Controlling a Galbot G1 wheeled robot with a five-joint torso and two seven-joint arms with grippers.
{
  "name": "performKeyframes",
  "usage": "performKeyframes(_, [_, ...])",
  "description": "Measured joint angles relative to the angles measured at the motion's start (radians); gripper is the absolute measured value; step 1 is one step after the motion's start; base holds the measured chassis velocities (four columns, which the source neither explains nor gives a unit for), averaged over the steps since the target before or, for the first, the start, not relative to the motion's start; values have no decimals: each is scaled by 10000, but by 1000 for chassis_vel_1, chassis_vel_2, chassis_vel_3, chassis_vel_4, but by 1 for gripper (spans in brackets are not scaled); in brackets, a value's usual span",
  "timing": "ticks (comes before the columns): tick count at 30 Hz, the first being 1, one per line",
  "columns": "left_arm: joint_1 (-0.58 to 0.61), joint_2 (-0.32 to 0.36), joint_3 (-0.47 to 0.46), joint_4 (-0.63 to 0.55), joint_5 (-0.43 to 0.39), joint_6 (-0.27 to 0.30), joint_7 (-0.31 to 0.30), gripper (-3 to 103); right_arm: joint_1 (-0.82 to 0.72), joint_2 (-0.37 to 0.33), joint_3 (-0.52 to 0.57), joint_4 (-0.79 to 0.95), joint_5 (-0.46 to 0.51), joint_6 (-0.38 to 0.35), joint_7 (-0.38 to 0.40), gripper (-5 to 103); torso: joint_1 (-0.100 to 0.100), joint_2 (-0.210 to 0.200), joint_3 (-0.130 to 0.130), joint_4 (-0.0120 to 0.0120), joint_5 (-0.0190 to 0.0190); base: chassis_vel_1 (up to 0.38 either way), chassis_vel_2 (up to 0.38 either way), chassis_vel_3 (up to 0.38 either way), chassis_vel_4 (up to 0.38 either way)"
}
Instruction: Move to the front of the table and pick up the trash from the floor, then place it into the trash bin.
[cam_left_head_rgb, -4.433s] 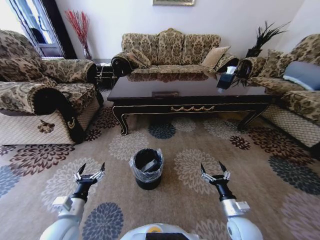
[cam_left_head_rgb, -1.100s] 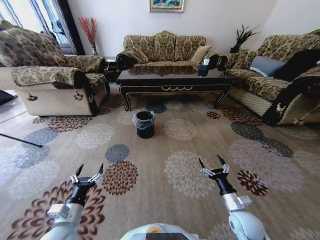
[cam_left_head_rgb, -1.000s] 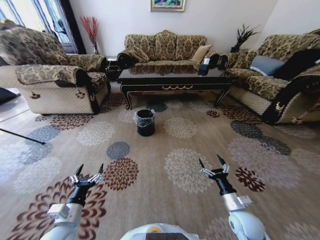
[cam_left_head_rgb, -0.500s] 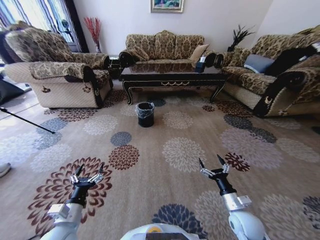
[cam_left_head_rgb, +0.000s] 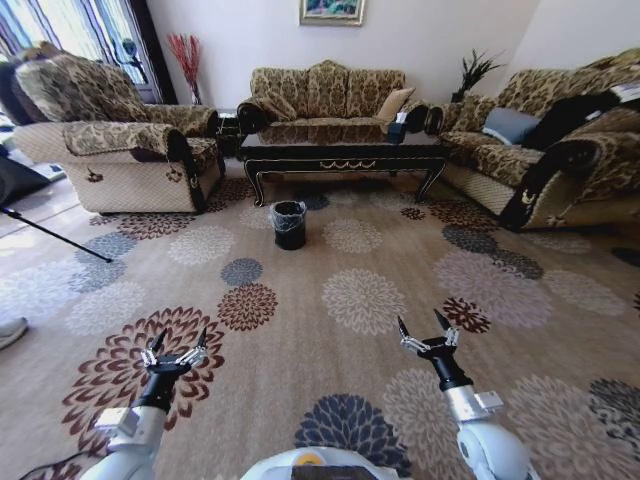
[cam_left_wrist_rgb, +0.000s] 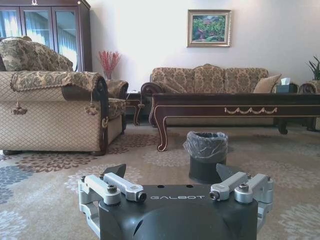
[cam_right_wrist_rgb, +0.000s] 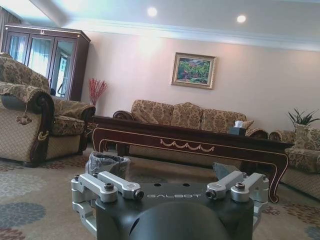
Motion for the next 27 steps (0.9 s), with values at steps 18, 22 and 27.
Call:
performKeyframes(18, [0,0,0,0,0,0,0,100,0,0,0,1,0,0,-1,100,64,777,717,0,0,0,0,0,0])
performKeyframes(22, [0,0,0,0,0,0,0,100,0,0,0,0,0,0,-1,100,86,920,837,0,0,0,0,0,0])
performKeyframes(27, [0,0,0,0,0,0,0,100,0,0,0,0,0,0,0,100,145,1137,992,0,0,0,0,0,0])
